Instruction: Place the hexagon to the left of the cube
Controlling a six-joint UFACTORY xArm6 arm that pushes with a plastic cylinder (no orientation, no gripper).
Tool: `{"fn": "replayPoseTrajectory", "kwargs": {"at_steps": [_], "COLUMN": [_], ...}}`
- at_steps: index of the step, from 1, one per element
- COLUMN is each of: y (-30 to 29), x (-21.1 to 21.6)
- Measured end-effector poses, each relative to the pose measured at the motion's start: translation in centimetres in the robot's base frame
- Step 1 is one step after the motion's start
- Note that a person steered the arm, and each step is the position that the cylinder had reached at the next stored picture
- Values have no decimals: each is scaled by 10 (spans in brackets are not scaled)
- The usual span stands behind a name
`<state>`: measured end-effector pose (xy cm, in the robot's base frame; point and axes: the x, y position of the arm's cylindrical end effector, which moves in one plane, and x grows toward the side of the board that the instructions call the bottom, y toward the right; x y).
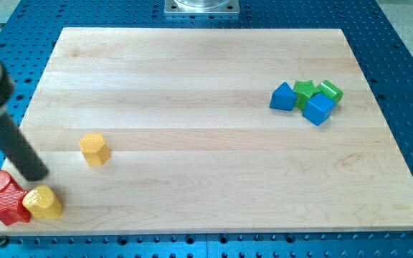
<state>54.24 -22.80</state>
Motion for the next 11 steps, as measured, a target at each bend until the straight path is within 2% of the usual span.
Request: {"fn": "replayPoseTrajectory", "kwargs": {"at_steps": [1, 3, 4, 5, 8, 10, 11], "y": [45, 39, 40, 33, 82, 75, 72], "x": [9, -34, 12, 20, 2, -44, -34]}}
